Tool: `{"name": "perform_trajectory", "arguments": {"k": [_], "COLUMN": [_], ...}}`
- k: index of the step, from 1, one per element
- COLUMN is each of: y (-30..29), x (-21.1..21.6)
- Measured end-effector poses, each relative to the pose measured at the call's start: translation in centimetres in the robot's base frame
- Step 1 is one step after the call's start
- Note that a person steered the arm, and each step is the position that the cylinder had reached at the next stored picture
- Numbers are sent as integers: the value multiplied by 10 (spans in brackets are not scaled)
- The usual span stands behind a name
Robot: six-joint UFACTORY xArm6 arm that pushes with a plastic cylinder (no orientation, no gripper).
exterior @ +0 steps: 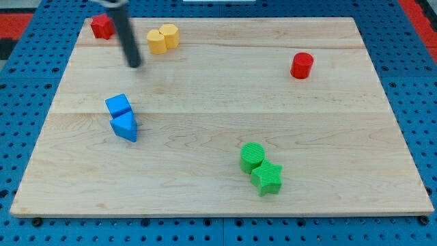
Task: Push the green star and green circle up a bit
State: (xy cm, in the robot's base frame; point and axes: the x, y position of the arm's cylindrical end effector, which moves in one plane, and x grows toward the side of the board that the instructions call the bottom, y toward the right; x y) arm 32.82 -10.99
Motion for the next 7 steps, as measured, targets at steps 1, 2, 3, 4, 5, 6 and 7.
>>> {"name": "perform_trajectory", "arguments": {"k": [1,2,3,4,5,6,7], "y": [135,232,309,315,277,251,214], "x": [16,58,117,203,277,291,283]}}
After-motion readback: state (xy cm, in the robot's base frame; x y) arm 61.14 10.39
